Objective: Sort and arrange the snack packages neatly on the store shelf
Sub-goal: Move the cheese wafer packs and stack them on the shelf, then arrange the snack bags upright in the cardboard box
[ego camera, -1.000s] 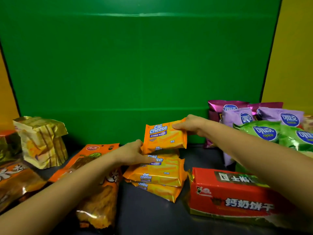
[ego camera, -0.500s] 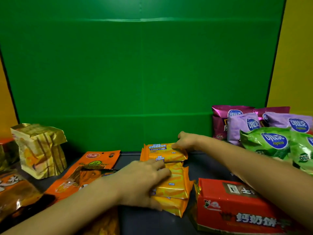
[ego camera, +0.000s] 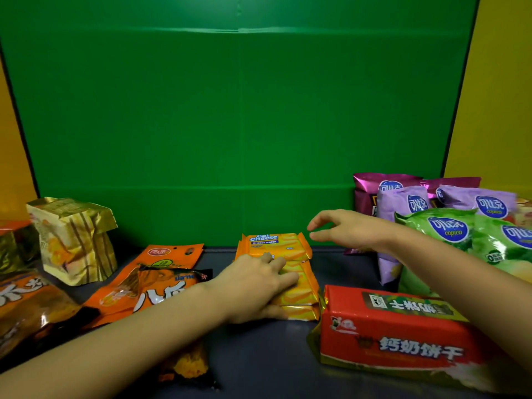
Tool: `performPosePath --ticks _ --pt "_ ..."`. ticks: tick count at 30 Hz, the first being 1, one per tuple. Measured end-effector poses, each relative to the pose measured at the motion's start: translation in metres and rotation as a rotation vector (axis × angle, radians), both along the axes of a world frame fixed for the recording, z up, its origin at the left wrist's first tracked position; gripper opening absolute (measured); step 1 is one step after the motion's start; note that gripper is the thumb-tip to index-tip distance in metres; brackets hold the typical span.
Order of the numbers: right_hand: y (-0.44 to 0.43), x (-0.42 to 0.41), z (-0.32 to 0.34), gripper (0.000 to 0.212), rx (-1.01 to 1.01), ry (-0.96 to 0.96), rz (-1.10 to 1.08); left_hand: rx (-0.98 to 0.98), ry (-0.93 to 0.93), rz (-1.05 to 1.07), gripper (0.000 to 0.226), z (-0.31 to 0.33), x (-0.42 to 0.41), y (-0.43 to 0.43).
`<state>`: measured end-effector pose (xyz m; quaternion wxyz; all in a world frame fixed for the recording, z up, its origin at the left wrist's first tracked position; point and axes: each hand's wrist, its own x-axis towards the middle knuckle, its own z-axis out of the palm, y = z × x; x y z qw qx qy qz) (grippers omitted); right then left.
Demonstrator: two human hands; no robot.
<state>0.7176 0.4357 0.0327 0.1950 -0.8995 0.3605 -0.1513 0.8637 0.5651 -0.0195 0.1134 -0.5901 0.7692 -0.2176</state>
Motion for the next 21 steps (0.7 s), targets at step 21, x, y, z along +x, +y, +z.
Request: performPosePath --ticks 21 --pt "0.125 0.057 0.001 0.025 -0.390 -0.094 0.300 -0.564 0.538 0.788 0.049 0.020 0.136 0.204"
